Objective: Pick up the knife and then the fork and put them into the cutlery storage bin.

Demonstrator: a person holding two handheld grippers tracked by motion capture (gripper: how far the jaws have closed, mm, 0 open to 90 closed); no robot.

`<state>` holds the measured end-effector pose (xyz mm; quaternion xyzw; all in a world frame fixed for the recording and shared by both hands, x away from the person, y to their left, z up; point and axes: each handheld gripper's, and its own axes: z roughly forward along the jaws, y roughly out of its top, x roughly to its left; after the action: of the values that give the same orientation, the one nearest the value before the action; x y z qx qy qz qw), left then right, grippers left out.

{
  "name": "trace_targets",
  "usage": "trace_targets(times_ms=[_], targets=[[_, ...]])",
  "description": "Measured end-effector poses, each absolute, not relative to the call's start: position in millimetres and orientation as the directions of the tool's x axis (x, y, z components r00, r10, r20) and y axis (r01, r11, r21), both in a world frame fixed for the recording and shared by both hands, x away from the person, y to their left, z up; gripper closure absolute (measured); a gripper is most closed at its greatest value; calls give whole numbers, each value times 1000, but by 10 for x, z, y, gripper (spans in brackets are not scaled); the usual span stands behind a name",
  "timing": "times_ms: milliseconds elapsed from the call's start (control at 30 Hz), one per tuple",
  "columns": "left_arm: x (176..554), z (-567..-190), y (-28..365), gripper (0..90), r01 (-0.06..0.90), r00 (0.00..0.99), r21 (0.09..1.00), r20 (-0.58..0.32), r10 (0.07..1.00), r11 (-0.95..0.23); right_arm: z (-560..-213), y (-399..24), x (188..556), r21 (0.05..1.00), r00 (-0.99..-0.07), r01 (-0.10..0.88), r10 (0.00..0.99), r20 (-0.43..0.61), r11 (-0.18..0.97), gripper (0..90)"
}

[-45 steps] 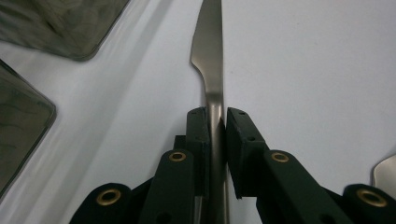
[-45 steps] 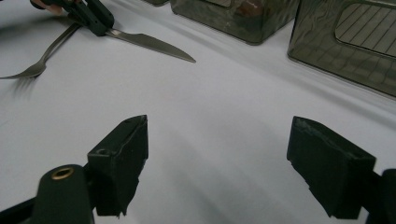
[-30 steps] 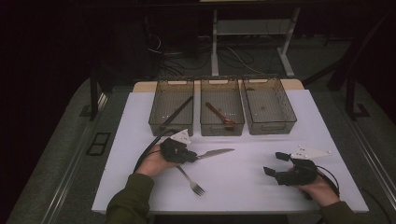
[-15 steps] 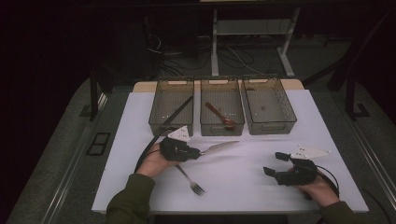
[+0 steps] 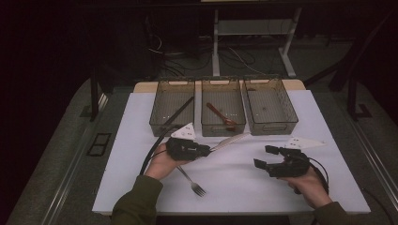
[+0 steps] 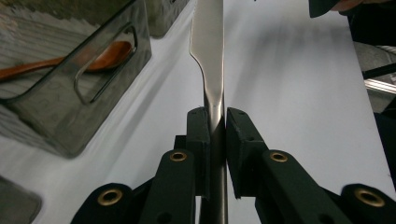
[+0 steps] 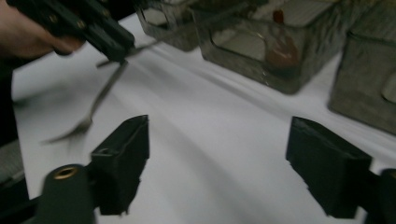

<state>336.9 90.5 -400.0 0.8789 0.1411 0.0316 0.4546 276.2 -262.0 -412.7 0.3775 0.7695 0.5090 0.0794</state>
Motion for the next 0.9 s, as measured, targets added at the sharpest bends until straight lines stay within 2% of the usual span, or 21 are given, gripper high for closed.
trace_targets(times_ms=[167, 367, 900], targets=[[3342, -3965, 831, 792, 206, 957, 822, -56, 284, -531, -4088, -2428, 2839, 842, -707, 519, 626, 329, 145, 367], [3308, -3934, 756, 793, 195, 954, 837, -40, 298, -511, -4044, -2240, 2959, 842, -708, 532, 595, 380, 96, 475], [3251, -3919, 636, 792, 179, 923, 862, 21, 385, -475, -3994, -1962, 3230, 829, -681, 559, 568, 463, -6, 608]])
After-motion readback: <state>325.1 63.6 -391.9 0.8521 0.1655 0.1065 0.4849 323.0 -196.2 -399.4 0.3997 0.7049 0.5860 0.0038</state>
